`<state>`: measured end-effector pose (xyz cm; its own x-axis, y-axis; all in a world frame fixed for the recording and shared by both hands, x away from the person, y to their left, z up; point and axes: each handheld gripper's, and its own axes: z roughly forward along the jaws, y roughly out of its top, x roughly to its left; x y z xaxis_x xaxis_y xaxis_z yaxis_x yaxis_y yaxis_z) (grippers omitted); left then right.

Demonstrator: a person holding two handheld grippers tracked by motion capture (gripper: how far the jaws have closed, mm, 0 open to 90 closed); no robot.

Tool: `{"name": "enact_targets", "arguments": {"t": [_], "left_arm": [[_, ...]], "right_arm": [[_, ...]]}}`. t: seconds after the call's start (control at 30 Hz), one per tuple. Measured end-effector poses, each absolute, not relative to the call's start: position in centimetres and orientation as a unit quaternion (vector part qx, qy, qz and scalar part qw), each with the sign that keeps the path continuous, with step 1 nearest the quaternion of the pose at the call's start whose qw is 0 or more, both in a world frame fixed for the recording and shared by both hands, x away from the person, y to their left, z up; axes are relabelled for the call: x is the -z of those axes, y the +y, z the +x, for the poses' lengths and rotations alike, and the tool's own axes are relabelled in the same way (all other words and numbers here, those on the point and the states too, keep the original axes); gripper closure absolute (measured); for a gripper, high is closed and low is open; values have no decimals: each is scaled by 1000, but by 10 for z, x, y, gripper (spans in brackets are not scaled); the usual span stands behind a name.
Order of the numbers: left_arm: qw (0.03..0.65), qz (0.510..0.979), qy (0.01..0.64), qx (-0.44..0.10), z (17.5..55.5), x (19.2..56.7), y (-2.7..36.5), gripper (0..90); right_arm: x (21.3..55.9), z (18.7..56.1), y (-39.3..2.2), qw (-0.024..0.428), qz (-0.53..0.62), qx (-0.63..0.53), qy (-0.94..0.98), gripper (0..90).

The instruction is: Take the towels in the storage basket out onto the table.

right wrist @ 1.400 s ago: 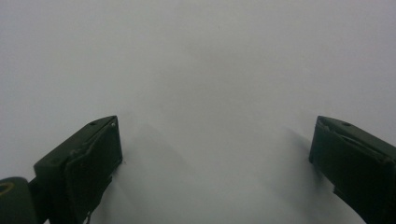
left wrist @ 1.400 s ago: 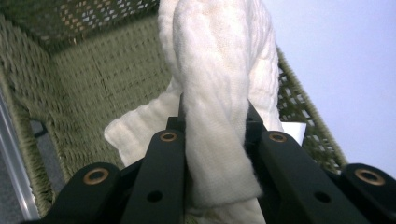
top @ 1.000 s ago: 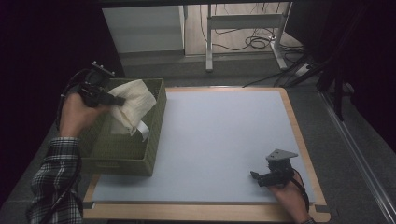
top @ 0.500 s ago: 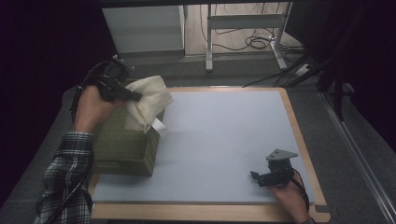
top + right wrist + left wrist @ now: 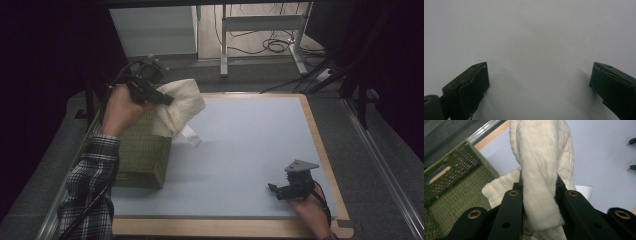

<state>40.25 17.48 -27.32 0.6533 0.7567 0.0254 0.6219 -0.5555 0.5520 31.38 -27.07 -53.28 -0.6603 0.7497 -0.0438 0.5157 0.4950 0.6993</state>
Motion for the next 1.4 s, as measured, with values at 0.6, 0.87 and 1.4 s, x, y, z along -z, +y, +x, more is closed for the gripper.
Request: {"name": "enact_targets", "arguments": {"t": [0.6, 0.87, 1.4], "left_arm": [[263, 900, 335, -98, 420, 303, 94, 770], [262, 906, 323, -80, 427, 329, 66, 770], [257, 909, 322, -67, 442, 400, 29, 764]], "right_arm": [[533, 314, -271, 174, 373, -336, 847, 24], [533, 314, -271, 173, 373, -336, 847, 25], [533, 314, -271, 175, 373, -336, 847, 24]]}}
